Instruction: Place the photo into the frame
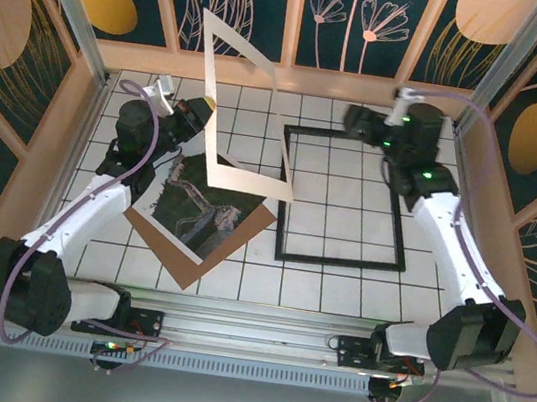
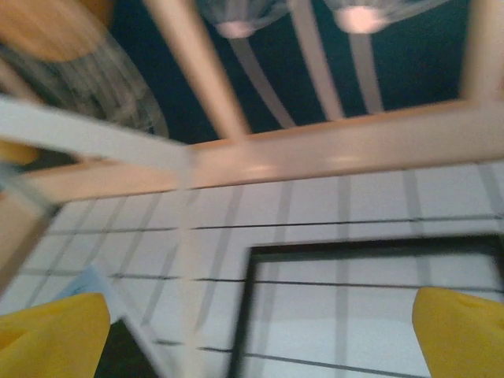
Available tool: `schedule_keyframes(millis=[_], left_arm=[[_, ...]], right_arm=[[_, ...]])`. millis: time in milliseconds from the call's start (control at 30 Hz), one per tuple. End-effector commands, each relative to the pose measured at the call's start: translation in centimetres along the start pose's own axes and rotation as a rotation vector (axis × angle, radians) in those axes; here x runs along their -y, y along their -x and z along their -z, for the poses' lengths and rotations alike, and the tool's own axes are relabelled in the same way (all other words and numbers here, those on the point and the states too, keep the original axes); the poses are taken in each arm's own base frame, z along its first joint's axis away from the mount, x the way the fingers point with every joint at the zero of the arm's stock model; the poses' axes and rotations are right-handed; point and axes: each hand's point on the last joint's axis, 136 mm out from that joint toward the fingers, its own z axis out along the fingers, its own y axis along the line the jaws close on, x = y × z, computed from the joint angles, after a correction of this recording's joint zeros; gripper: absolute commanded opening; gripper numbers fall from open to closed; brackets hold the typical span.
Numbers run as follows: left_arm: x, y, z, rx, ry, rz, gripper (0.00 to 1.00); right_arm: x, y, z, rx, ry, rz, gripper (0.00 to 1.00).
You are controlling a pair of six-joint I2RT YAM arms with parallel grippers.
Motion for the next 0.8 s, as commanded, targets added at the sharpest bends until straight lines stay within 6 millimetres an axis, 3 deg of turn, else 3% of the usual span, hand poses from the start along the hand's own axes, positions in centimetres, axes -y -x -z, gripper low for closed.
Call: schedule_keyframes(millis=[0,100,300,467,567,667,767], left_arm=[[1.0,0.4,-0.8,-0.022,-0.012,-0.057,0.0],[1.3,0.1,-1.0,-0.05,-0.024,-0.071,0.0],[4.3,0.8,-0.5,-0.054,-0.114,-0.089,0.0],[5.8,1.6,-0.2,-0.033,-0.143,-0.082,0.0],[6.7,2.2,-0.3,-0.027,-0.16,-0.069,0.0],[7.8,2.4,0.1,-0.008,-0.206,-0.039,0.0],[7.5,2.5,0.1,0.003,-0.193,-0.024,0.0]], right_arm=[[6.6,-3.7,-1.7,-0.098,-0.102,-0.096,0.99],[11.7,-5.9,-3.4,-0.143,-0.199,-0.144,0.99],[19.1,-10.5,-6.0,-0.243,-0.343,-0.222,0.98],[23.3,-14.9,-6.6,-0.33,-0.428,-0.249,0.98],[24.3,-16.3,-6.7,-0.362,-0.421,-0.279,0.97],[23.4,-16.2,-7.1,-0.357,-0.358,-0.301,0.97],[22.2,-16.6,-8.4,-0.388,-0.279,-0.32,0.97]])
